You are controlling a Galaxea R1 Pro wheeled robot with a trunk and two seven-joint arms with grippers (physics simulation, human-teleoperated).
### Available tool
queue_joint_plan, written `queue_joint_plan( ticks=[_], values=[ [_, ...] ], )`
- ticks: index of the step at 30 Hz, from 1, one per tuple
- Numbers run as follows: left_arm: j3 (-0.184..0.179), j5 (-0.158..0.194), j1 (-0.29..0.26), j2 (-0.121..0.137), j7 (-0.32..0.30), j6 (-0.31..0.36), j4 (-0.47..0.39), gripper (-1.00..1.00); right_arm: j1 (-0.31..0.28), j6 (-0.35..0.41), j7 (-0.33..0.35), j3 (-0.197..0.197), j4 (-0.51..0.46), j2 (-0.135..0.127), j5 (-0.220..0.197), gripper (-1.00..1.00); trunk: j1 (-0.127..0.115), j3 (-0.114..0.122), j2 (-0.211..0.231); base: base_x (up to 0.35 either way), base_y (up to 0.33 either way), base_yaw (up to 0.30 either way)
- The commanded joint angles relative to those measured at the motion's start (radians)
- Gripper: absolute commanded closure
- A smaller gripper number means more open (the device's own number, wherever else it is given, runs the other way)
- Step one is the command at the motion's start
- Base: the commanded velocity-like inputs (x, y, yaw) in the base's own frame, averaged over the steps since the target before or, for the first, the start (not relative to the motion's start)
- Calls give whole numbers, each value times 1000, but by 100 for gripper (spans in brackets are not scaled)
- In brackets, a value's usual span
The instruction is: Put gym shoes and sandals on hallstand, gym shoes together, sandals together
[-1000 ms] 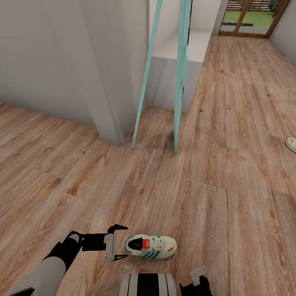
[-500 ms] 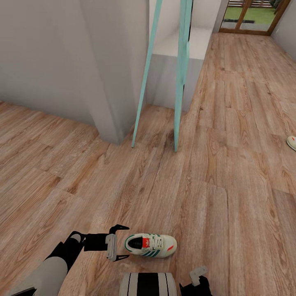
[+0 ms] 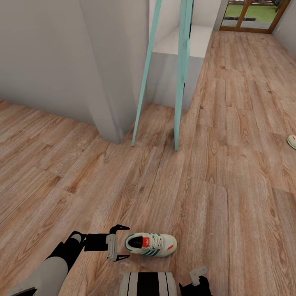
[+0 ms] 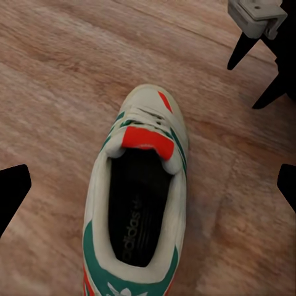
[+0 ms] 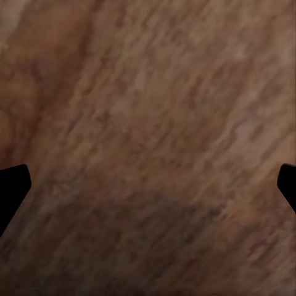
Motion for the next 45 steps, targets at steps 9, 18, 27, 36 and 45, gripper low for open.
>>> queue_joint_plan(
  ticks=[9,18,27,36,45],
  values=[
    [0,0,0,-4,0,0,0,-100,0,0,0,0,0,0,0,-100,0,0,0,0,0,0],
    [0,1,0,-5,0,0,-1,-100,0,0,0,0,0,0,0,-100,0,0,0,0,0,0],
    [0,3,0,-5,1,1,-1,-100,0,0,0,0,0,1,0,-100,0,0,0,0,0,0],
    [0,4,0,-5,1,2,-1,-100,0,0,0,0,0,0,0,-100,0,0,0,0,0,0],
    [0,4,0,-5,0,2,-1,-100,0,0,0,0,0,1,0,-100,2,-15,-1,0,0,0]
  ],
)
